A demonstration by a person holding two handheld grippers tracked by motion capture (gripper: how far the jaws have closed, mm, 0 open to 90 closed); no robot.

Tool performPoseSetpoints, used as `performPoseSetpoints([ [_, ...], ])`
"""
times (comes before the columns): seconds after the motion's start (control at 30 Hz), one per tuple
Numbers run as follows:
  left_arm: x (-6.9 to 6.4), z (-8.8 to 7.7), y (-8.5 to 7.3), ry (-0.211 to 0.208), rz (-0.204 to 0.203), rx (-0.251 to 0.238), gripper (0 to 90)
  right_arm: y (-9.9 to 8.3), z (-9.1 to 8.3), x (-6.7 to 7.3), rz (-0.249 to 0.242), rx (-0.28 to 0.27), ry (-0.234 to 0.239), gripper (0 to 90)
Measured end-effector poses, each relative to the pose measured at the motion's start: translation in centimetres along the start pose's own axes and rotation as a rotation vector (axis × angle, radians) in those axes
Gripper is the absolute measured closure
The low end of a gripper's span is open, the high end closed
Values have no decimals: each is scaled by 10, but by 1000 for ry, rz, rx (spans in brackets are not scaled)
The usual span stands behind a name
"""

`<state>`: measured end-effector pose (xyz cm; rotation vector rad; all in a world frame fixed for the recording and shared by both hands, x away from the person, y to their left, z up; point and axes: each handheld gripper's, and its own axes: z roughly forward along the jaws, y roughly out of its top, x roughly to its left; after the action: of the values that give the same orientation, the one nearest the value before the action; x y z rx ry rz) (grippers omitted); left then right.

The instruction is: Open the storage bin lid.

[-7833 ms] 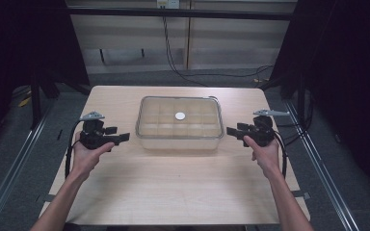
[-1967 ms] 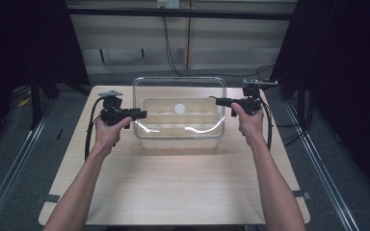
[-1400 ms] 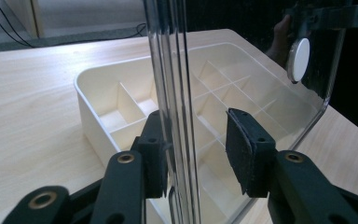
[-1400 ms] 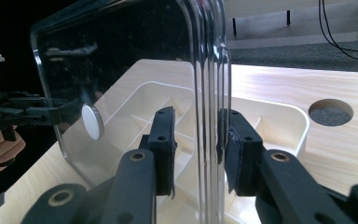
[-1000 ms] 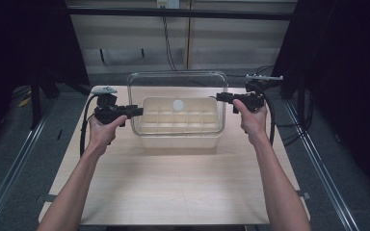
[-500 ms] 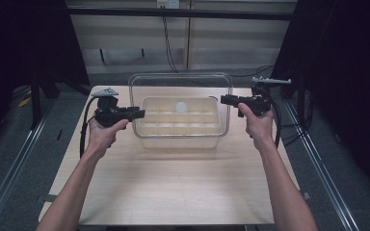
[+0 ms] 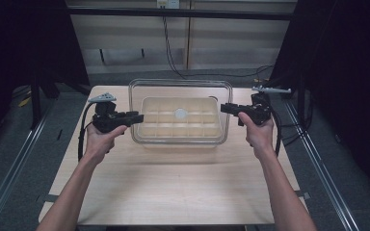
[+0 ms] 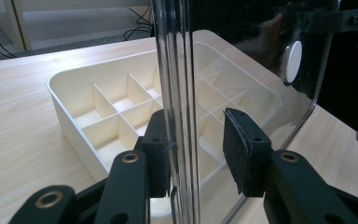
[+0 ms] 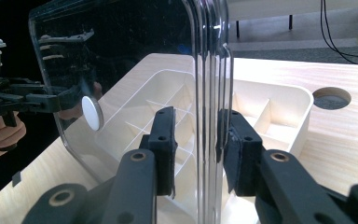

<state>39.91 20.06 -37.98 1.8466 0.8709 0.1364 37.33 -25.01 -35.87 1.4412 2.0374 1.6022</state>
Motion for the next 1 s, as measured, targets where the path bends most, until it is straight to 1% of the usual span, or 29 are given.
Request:
performPoseSetpoints([
  [0.07,-3,-2,-3,5,-4,1,630,-2,-1,1,7,-2,3,678],
  [0.13,-3,-3,-4,3,0,5,629,-4,-2,3,0,0,4,678],
  [0.17,-4,-5,-5,3,-4,4,629,-5,-3,4,1,1,7,679],
  [0.2,-5,-6,-6,-1,-22,-1,629,-5,-4,5,0,-1,6,679],
  [0.23,-5,-8,-6,-3,-26,-5,630,-6,-4,7,-1,-2,10,681],
  [0.3,-8,-11,-8,1,-19,-13,629,-7,-6,9,-3,-8,15,685],
  [0.33,-9,-12,-8,0,-22,-14,628,-7,-7,11,-4,-7,16,685],
  [0.4,-10,-13,-10,10,-17,-16,628,-9,-9,12,-6,-9,19,687],
  [0.67,-14,-17,-17,-1,-21,3,628,-16,-13,17,1,-5,28,691],
  [0.7,-16,-20,-17,-2,-9,4,629,-17,-13,18,0,-5,30,691],
  [0.77,-18,-23,-20,-5,-8,1,634,-20,-14,19,5,-13,36,691],
  [0.87,-20,-25,-23,-5,-8,5,633,-23,-17,23,-2,-18,42,694],
  [0.9,-22,-26,-27,-3,-3,19,632,-24,-17,24,-7,-19,42,695],
  [0.97,-24,-28,-32,-4,-12,16,632,-26,-19,26,-5,-14,40,695],
  [1.0,-24,-28,-32,-4,-12,16,632,-26,-19,26,-5,-14,40,695],
])
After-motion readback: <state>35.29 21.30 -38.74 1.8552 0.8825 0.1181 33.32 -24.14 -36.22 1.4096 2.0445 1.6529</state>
